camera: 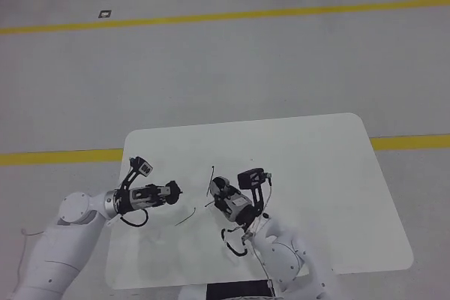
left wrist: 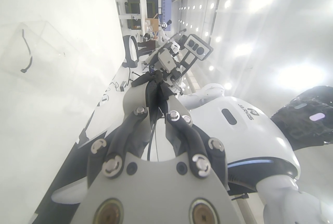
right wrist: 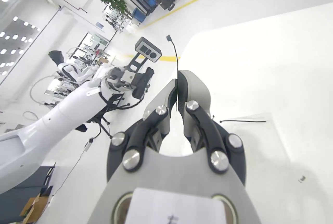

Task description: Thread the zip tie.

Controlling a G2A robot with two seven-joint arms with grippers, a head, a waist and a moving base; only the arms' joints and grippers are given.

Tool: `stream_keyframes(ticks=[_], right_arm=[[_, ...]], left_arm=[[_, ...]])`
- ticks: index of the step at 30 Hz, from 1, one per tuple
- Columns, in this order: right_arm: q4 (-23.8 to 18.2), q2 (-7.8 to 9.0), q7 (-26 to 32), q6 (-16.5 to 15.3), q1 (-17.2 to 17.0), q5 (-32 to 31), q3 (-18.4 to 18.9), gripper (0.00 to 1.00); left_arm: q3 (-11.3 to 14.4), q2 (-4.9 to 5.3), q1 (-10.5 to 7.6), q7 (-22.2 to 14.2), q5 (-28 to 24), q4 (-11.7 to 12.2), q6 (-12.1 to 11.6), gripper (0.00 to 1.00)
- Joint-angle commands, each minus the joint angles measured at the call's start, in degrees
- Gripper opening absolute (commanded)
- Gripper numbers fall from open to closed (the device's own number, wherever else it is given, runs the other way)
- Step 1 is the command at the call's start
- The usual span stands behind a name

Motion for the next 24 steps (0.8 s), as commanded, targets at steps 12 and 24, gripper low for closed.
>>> stream_keyframes(ticks=[12, 24], right_arm=[[5.3, 0.35, -16.3, 8.2, 2.7, 0.3, -6.0, 0.00], [6.7, 0.85, -17.3, 9.3, 4.8, 3.8, -8.1, 0.00]], left_arm=[[4.2, -2.95, -1.96, 7.0, -0.8, 1.5, -0.1, 0.00], [5.3, -3.91, -2.74, 8.7, 0.9, 2.7, -0.1, 0.00]])
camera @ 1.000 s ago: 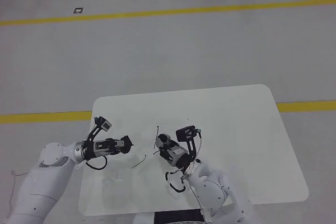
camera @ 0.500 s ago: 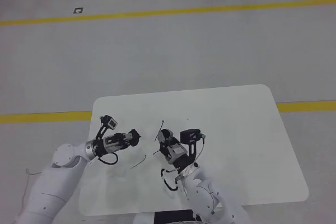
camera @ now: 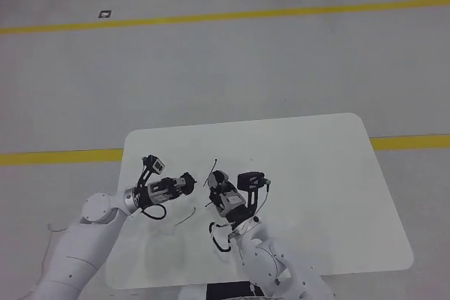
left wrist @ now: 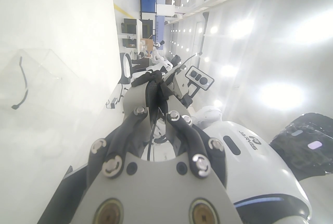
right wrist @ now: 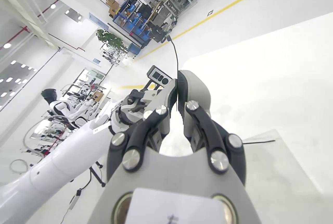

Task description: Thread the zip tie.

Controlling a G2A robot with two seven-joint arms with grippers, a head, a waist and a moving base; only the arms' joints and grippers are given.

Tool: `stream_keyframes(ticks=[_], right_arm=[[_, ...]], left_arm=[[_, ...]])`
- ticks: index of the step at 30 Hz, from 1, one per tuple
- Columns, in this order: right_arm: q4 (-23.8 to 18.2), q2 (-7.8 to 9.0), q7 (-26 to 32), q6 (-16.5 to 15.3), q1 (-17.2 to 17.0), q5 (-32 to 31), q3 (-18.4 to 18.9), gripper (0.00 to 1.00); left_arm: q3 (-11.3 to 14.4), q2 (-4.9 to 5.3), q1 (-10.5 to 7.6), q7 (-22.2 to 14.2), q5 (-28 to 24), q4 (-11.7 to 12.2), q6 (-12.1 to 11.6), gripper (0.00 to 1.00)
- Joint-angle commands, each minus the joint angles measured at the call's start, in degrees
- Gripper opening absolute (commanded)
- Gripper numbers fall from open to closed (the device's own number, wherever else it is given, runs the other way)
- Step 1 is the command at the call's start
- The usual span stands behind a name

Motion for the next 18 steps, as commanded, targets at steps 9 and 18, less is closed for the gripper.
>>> stream_keyframes(ticks=[9, 18], right_arm=[[0.0, 0.00, 0.0, 0.0, 0.0, 0.0, 0.0, 0.00], [0.0, 0.00, 0.0, 0.0, 0.0, 0.0, 0.0, 0.00]], left_arm=[[2.4, -0.67, -0.04, 7.8, 5.5, -1.8, 0.0, 0.00], [3.0, -1.21, -0.16, 9.1, 6.0, -2.0, 0.0, 0.00]])
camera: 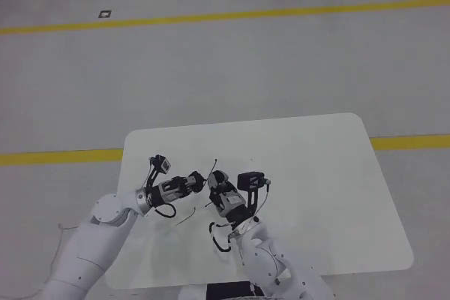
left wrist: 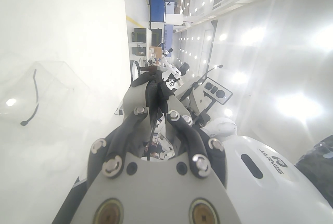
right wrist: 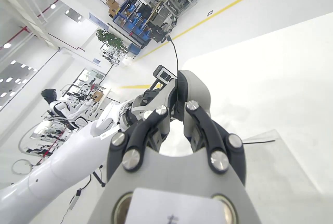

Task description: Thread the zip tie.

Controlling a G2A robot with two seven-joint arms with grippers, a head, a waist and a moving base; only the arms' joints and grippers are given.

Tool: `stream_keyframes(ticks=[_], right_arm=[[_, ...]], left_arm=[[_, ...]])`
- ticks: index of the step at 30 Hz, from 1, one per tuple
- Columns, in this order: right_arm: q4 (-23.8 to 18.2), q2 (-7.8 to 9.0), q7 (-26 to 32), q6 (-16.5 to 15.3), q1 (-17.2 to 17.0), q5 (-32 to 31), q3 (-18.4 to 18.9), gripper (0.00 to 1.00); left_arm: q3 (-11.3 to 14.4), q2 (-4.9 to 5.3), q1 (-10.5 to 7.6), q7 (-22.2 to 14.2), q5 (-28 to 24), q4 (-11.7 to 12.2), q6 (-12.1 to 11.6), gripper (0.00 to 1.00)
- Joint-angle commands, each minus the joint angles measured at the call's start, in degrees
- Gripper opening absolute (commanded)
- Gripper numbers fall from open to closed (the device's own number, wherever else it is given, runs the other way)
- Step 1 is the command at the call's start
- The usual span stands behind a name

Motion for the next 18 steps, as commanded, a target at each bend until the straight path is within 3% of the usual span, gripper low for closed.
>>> stream_keyframes(ticks=[1, 6, 18], right_arm=[[0.0, 0.00, 0.0, 0.0, 0.0, 0.0, 0.0, 0.00], [0.2, -0.04, -0.9, 0.7, 0.1, -0.1, 0.2, 0.00], [5.7, -0.98, -7.4, 9.9, 4.3, -3.6, -4.6, 0.00]], left_arm=[[0.0, 0.01, 0.00, 0.0, 0.0, 0.0, 0.0, 0.00], [0.0, 0.01, 0.00, 0.0, 0.0, 0.0, 0.0, 0.00], [0.0, 0.01, 0.00, 0.0, 0.0, 0.0, 0.0, 0.00]])
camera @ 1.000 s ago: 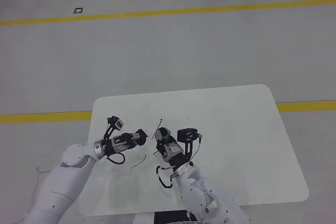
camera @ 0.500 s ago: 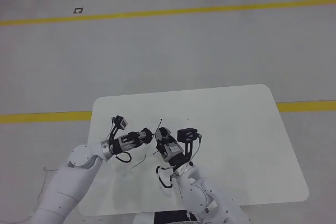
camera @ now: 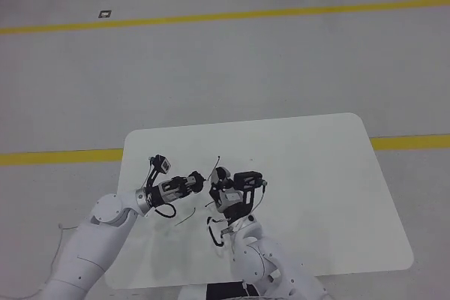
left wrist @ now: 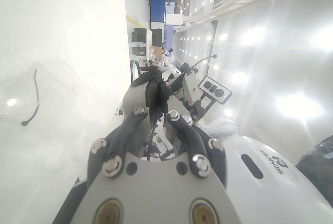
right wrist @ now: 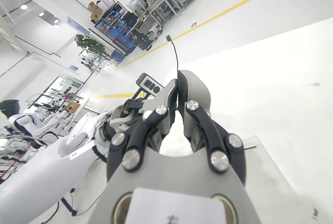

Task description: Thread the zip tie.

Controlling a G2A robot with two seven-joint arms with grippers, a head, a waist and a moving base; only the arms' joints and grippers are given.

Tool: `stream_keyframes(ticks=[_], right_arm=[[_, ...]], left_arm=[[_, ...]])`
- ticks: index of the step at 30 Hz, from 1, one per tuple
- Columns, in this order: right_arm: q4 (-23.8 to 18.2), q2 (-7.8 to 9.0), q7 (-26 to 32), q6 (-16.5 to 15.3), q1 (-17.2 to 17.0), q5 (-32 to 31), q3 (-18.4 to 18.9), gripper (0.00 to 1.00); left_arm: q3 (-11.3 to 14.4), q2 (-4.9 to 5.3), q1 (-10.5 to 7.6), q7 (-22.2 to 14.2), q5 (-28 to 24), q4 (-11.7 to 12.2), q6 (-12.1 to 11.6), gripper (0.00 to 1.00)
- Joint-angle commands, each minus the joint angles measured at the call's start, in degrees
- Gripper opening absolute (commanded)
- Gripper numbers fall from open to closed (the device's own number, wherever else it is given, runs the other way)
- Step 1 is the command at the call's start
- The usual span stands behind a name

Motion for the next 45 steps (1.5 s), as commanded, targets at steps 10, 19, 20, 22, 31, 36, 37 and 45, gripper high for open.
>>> stream_keyframes(ticks=[10, 19, 20, 22, 31, 36, 37, 45], right_arm=[[0.7, -0.04, -0.7, 0.3, 0.8, 0.4, -0.6, 0.00], [1.1, -0.19, -1.1, 0.2, 0.8, -0.5, -0.7, 0.00], [1.2, -0.24, -1.2, 0.4, 0.9, -0.6, -0.7, 0.00], [1.3, -0.30, -1.3, 0.5, 1.0, -0.7, -0.8, 0.00], [1.9, -0.60, -1.4, 1.1, 1.5, -0.7, -1.2, 0.00], [2.1, -0.73, -1.5, 1.7, 1.7, -1.0, -1.3, 0.00], [2.1, -0.74, -1.5, 1.8, 1.7, -1.1, -1.4, 0.00], [2.5, -0.78, -1.1, 2.1, 1.9, -1.4, -1.6, 0.00]], left_arm=[[0.0, 0.00, 0.00, 0.0, 0.0, 0.0, 0.0, 0.00], [0.0, 0.00, 0.00, 0.0, 0.0, 0.0, 0.0, 0.00], [0.0, 0.00, 0.00, 0.0, 0.0, 0.0, 0.0, 0.00], [0.0, 0.00, 0.00, 0.0, 0.0, 0.0, 0.0, 0.00], [0.0, 0.00, 0.00, 0.0, 0.0, 0.0, 0.0, 0.00], [0.0, 0.00, 0.00, 0.0, 0.0, 0.0, 0.0, 0.00], [0.0, 0.00, 0.00, 0.0, 0.0, 0.0, 0.0, 0.00], [0.0, 0.00, 0.00, 0.0, 0.0, 0.0, 0.0, 0.00]])
